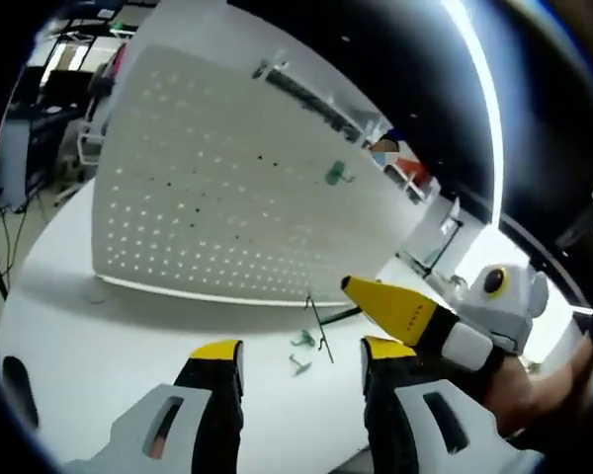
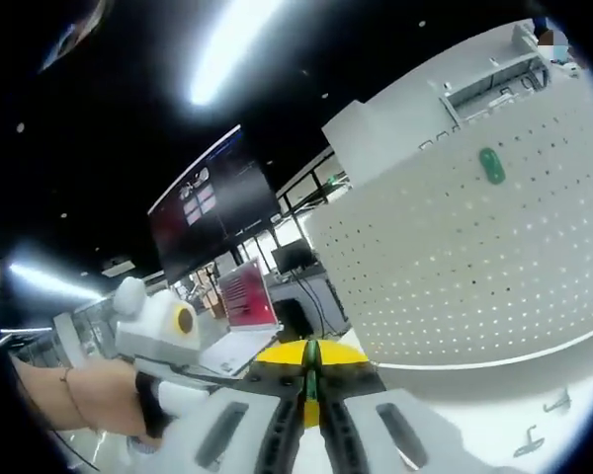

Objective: Insert the hook assembly into the mounting plate slot until the hook locks in place.

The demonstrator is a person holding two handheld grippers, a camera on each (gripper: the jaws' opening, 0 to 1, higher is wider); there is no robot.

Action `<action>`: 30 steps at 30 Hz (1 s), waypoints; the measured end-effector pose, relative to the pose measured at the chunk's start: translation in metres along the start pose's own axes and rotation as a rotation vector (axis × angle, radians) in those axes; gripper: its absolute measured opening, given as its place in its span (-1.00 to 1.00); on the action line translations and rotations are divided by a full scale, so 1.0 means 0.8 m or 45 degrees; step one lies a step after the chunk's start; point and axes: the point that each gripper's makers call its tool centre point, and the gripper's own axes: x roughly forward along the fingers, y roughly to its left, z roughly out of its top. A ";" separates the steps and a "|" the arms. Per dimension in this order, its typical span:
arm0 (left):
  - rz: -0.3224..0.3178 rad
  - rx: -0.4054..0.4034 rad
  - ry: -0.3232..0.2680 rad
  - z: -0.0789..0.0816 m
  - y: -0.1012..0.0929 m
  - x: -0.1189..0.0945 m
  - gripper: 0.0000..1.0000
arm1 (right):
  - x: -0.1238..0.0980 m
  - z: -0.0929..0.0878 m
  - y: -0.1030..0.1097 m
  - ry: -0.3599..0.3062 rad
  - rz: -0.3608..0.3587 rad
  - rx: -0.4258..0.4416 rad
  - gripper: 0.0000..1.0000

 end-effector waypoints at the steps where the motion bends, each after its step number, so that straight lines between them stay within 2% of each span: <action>1: -0.012 -0.011 -0.003 0.000 -0.003 -0.001 -0.21 | -0.001 0.001 0.004 -0.009 0.001 -0.009 -1.00; 6: -0.053 -0.050 -0.030 0.002 -0.012 -0.005 -0.56 | -0.003 0.005 0.014 -0.043 -0.008 -0.042 -1.00; 12: -0.059 -0.067 -0.033 0.002 -0.013 -0.011 -0.77 | -0.003 0.005 0.021 -0.044 0.011 -0.057 -1.00; 15: -0.061 -0.087 -0.039 0.003 -0.014 -0.011 -0.79 | -0.003 0.005 0.023 -0.043 0.017 -0.067 -1.00; 18: -0.084 -0.093 -0.034 0.003 -0.018 -0.012 -0.90 | -0.003 0.004 0.027 -0.036 0.025 -0.092 -1.00; 25: -0.084 -0.085 -0.044 0.005 -0.019 -0.013 -0.93 | -0.006 0.004 0.033 -0.036 0.030 -0.167 -1.00; 28: -0.091 -0.146 -0.046 0.005 -0.019 -0.014 -0.96 | -0.007 0.004 0.034 -0.036 0.031 -0.176 -1.00; 30: -0.093 -0.140 -0.049 0.006 -0.018 -0.015 -0.97 | -0.007 0.004 0.036 -0.030 0.030 -0.202 -1.00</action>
